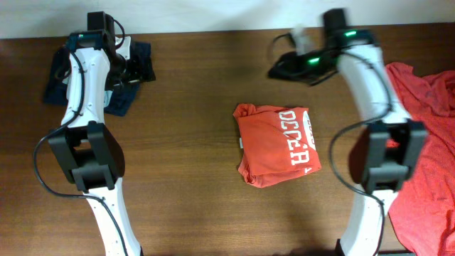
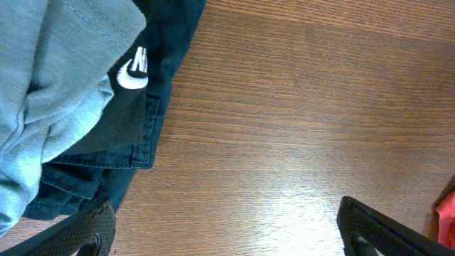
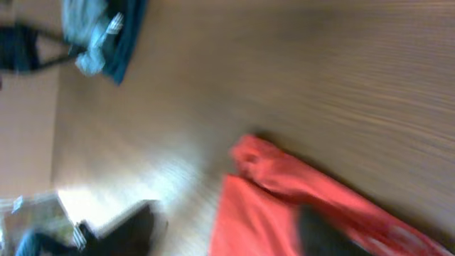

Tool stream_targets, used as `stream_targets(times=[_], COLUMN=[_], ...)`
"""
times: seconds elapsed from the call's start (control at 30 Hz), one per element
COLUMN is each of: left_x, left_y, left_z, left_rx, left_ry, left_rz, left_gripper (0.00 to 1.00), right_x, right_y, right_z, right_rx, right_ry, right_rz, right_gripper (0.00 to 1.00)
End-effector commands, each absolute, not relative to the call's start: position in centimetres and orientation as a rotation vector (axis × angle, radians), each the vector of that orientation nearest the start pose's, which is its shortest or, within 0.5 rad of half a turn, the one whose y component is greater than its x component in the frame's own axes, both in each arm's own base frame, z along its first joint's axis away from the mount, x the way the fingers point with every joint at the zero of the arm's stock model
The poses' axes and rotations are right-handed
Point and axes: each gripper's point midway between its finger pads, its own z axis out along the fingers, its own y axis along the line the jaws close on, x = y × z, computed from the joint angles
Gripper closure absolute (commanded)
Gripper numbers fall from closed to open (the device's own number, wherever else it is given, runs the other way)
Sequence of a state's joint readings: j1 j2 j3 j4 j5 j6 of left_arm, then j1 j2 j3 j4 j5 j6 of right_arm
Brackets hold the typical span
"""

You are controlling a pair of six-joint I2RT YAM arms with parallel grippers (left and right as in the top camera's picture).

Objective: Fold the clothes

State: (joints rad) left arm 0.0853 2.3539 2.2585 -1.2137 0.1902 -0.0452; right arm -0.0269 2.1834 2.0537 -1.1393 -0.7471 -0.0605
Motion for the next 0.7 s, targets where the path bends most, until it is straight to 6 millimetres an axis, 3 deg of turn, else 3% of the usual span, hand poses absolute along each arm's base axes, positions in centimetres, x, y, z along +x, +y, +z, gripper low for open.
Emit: stream_targets(times=[0.0,0.13,0.3,0.4,0.53,0.67], left_x=[52.3,52.3,53.2,53.4,53.4,54.8], left_y=[1.4,1.4,1.4,1.5,1.5,1.6], left_z=[11.3,11.3,11.6,11.6,11.6,12.2], left_rx=[-0.127,-0.127,-0.12,-0.119,-0.119,-0.108], left_ry=[2.835,2.835,2.796,2.787,2.785,2.724], left_rz=[-0.253,-0.253,-0.252,-0.247,-0.247,-0.244], left_gripper=[0.01,0.01,0.01,0.01,0.01,0.01], right_x=[48.6,47.6,45.6,44.6,43.8,43.4], right_y=[4.2,-0.9,-9.5,-13.3,-15.5,-16.6], right_z=[17.3,16.5,14.4,13.8,13.8,13.8], right_rx=[-0.05,0.124,0.341,0.432,0.502,0.536], right_ry=[2.662,2.703,2.811,2.832,2.818,2.808], right_rz=[0.863,0.828,0.493,0.349,0.34,0.334], right_gripper=[0.01,0.01,0.01,0.01,0.01,0.01])
